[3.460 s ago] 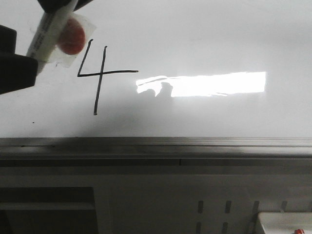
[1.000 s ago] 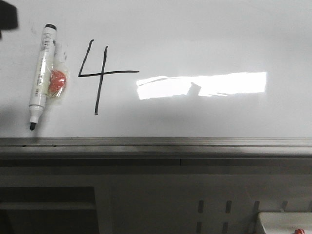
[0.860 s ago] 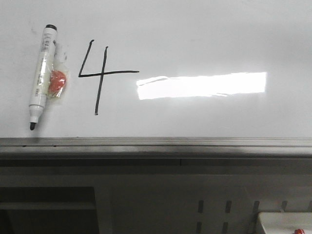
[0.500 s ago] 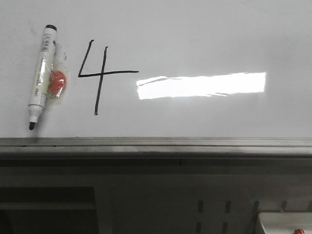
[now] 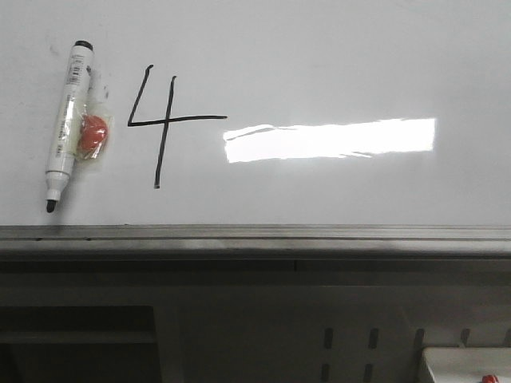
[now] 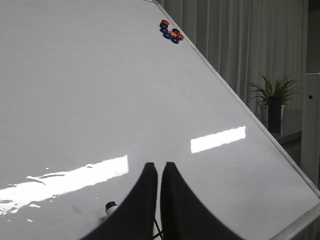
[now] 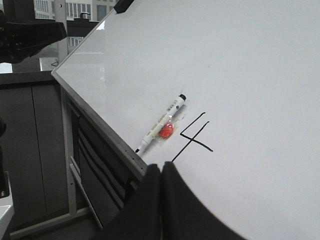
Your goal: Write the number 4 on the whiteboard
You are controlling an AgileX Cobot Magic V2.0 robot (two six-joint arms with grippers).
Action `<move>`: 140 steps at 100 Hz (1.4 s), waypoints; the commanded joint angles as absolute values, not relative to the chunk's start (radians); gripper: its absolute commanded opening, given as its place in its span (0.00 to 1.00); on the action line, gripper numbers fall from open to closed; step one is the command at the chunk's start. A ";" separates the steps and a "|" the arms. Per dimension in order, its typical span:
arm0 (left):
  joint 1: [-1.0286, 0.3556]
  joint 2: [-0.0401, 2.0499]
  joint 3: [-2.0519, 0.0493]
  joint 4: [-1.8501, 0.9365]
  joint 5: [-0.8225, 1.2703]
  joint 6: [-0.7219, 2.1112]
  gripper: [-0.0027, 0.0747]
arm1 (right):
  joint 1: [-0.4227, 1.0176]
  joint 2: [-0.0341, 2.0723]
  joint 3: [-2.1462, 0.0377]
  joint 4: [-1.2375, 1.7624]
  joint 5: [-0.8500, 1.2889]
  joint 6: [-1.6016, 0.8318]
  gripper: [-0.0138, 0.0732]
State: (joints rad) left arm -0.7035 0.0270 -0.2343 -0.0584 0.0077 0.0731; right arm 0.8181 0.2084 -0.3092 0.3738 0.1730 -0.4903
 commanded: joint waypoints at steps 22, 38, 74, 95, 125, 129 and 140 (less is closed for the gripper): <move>-0.683 0.039 -0.261 0.091 -0.058 0.074 0.01 | 0.812 0.216 -0.334 0.370 0.093 -0.500 0.08; -0.536 0.026 -0.218 0.020 -0.056 0.074 0.01 | 0.812 0.216 -0.334 0.370 0.093 -0.500 0.08; -0.112 -0.031 -0.003 0.000 -0.012 0.074 0.01 | 0.812 0.216 -0.334 0.370 0.093 -0.500 0.08; -0.078 -0.031 0.039 -0.032 0.180 0.025 0.01 | 0.812 0.216 -0.334 0.370 0.093 -0.500 0.08; -0.078 -0.031 0.039 -0.049 0.291 0.025 0.01 | 0.812 0.216 -0.334 0.370 0.093 -0.500 0.08; -0.078 -0.031 0.039 -0.049 0.291 0.025 0.01 | 0.812 0.216 -0.334 0.370 0.093 -0.500 0.08; -0.078 -0.031 0.039 -0.049 0.291 0.025 0.01 | 0.812 0.216 -0.334 0.370 0.093 -0.500 0.08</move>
State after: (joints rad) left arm -0.0801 -0.0052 0.0047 -0.0369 0.3368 0.0351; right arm 0.8181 0.2084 -0.3086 0.3738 0.1711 -0.4903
